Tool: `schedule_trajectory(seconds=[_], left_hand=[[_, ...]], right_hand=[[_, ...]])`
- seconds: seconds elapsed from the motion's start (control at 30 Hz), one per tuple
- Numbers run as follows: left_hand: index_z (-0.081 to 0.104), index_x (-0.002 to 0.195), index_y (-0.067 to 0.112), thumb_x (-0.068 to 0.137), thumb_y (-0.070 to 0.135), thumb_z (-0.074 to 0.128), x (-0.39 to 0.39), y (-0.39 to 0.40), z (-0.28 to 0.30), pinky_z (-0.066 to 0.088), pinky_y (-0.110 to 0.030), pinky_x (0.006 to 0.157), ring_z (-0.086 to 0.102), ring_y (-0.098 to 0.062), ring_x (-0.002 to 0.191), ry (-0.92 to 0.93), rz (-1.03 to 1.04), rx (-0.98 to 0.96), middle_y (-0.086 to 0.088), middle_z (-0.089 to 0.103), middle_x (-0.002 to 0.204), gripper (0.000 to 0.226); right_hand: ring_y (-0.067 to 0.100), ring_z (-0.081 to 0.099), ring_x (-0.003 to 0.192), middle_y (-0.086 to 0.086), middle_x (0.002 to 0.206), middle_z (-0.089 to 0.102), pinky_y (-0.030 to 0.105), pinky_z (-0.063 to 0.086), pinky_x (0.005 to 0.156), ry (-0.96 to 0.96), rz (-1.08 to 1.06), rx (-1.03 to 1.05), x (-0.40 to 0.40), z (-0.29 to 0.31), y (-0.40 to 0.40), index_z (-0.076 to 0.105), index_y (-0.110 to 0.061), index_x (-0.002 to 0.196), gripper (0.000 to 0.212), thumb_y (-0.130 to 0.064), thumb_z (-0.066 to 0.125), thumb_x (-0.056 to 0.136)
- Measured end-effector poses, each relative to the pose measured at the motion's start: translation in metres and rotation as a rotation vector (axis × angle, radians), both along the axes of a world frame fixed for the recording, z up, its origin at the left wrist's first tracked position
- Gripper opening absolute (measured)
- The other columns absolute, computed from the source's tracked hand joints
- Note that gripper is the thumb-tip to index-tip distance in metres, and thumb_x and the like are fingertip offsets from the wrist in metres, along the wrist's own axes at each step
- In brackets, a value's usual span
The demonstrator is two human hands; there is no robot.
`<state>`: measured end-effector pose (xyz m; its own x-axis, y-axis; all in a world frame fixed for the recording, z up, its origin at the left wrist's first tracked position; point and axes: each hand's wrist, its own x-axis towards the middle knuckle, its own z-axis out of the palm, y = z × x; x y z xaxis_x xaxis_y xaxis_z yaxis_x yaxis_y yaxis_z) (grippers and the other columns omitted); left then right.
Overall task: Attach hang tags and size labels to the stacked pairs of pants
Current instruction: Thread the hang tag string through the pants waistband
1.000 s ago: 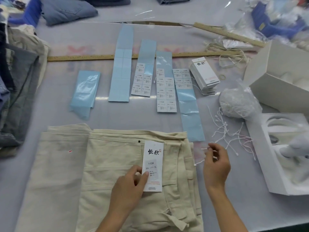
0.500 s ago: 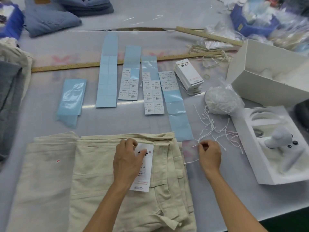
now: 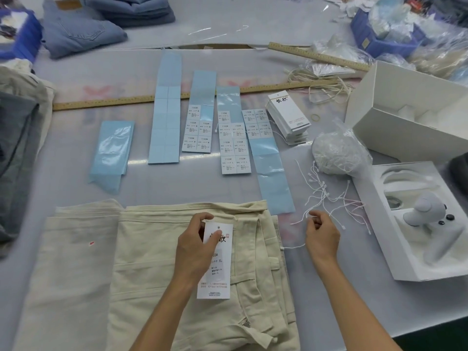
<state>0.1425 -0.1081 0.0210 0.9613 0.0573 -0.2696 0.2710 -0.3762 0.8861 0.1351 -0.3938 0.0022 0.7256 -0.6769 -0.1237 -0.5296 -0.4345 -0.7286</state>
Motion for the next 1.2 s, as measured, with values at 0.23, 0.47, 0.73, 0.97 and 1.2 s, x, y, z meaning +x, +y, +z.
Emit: schedule_trajectory(seconds=[0.23,0.47,0.73,0.97,1.2], left_hand=[[0.063,0.104,0.039,0.090,0.017,0.076,0.000,0.007,-0.005,0.048,-0.017,0.060,0.063,-0.009,0.068,0.025,0.046,-0.123,0.019,0.066,0.080,0.028],[0.063,0.106,0.040,0.090,0.018,0.075,-0.002,0.006,-0.008,0.048,-0.017,0.058,0.062,-0.005,0.066,0.016,0.051,-0.125,0.018,0.066,0.080,0.030],[0.064,0.108,0.038,0.090,0.017,0.076,-0.002,0.008,-0.010,0.049,-0.017,0.058,0.065,-0.009,0.069,0.013,0.041,-0.147,0.016,0.067,0.080,0.030],[0.066,0.105,0.039,0.089,0.016,0.077,0.000,0.009,-0.013,0.052,-0.020,0.060,0.065,-0.010,0.069,0.017,0.053,-0.170,0.016,0.066,0.076,0.030],[0.066,0.093,0.037,0.093,0.012,0.072,0.003,0.011,-0.015,0.046,-0.021,0.059,0.060,-0.009,0.064,0.020,0.079,-0.210,0.007,0.064,0.068,0.026]], right_hand=[[0.005,0.062,0.077,-0.005,0.089,0.071,0.023,0.057,0.087,-0.286,-0.182,0.716,-0.021,0.040,0.009,0.072,-0.008,0.118,0.023,-0.003,0.061,0.098],[0.012,0.063,0.069,0.004,0.076,0.063,0.033,0.062,0.076,-0.355,-0.238,1.221,-0.019,0.063,0.014,0.067,-0.008,0.107,0.020,0.000,0.052,0.098],[0.015,0.065,0.082,0.003,0.089,0.065,0.028,0.060,0.082,-0.460,-0.334,1.286,-0.003,0.056,-0.005,0.066,-0.012,0.108,0.018,-0.004,0.053,0.099],[0.016,0.060,0.077,0.000,0.086,0.063,0.030,0.054,0.071,-0.211,-0.198,0.450,-0.006,0.031,-0.010,0.070,-0.020,0.101,0.016,-0.006,0.065,0.095],[0.024,0.061,0.091,0.005,0.100,0.062,0.034,0.047,0.083,0.038,0.133,-0.070,0.019,0.011,-0.003,0.073,-0.011,0.108,0.021,-0.015,0.075,0.088]])
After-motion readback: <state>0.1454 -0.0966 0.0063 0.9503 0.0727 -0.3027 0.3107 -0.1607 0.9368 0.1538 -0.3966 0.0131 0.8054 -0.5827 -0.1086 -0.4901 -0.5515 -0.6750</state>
